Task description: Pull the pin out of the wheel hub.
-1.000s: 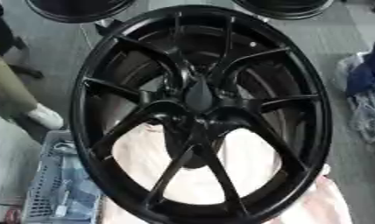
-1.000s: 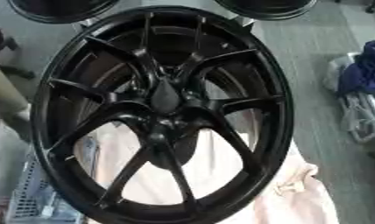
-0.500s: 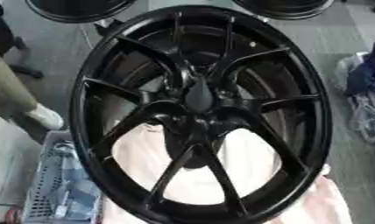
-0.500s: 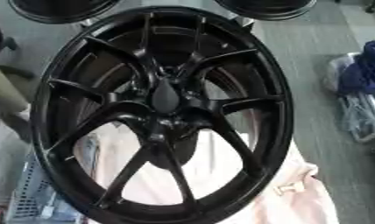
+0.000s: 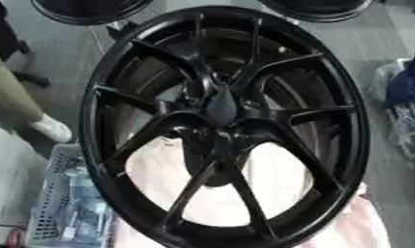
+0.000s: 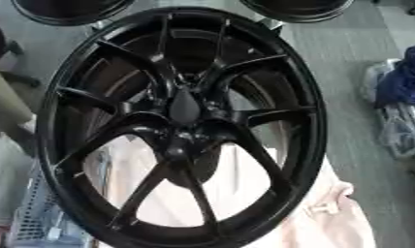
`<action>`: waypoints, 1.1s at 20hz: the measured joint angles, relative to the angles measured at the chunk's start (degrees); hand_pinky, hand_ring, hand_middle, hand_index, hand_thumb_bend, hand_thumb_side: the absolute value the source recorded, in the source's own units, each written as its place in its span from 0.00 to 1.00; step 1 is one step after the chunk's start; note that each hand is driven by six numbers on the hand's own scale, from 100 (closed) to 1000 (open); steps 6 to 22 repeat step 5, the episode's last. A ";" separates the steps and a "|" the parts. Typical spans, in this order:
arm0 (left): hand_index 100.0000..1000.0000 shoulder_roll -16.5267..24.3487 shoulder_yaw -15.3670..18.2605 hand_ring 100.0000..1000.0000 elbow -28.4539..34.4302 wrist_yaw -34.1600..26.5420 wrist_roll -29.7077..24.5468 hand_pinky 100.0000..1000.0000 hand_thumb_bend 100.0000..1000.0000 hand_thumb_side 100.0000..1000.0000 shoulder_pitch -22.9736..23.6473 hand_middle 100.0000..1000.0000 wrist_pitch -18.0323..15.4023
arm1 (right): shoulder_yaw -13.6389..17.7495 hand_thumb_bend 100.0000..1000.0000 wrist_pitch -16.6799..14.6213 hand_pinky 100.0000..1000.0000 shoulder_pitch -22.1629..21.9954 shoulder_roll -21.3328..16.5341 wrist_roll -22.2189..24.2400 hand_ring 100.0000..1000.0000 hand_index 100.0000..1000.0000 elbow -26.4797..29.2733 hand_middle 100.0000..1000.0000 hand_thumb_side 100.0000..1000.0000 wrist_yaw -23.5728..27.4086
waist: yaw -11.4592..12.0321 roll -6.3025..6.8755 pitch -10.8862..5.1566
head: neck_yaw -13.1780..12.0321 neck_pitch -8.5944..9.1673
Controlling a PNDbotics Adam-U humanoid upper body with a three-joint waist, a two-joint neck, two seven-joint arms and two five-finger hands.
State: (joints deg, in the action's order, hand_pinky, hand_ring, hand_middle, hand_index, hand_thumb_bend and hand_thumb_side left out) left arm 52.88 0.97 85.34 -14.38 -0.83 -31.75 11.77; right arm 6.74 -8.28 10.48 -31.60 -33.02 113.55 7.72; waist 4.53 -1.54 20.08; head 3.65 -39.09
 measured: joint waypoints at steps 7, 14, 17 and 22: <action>0.71 -2.26 0.70 0.70 13.28 -4.91 8.10 0.76 0.00 0.62 5.05 0.58 -0.75 | 0.00 0.00 -0.08 0.61 0.07 -0.49 0.08 0.77 0.65 0.00 0.67 0.33 0.00 | 0.15 -0.28 -0.35 | -0.02 -0.09; 0.71 -2.26 0.70 0.70 13.28 -4.91 8.10 0.76 0.00 0.62 5.05 0.58 -0.75 | 0.00 0.00 -0.08 0.61 0.07 -0.49 0.08 0.77 0.65 0.00 0.67 0.33 0.00 | 0.15 -0.28 -0.35 | -0.02 -0.09; 0.71 -2.26 0.70 0.70 13.28 -4.91 8.10 0.76 0.00 0.62 5.05 0.58 -0.75 | 0.00 0.00 -0.08 0.61 0.07 -0.49 0.08 0.77 0.65 0.00 0.67 0.33 0.00 | 0.15 -0.28 -0.35 | -0.02 -0.09; 0.71 -2.26 0.70 0.70 13.28 -4.91 8.10 0.76 0.00 0.62 5.05 0.58 -0.75 | 0.00 0.00 -0.08 0.61 0.07 -0.49 0.08 0.77 0.65 0.00 0.67 0.33 0.00 | 0.15 -0.28 -0.35 | -0.02 -0.09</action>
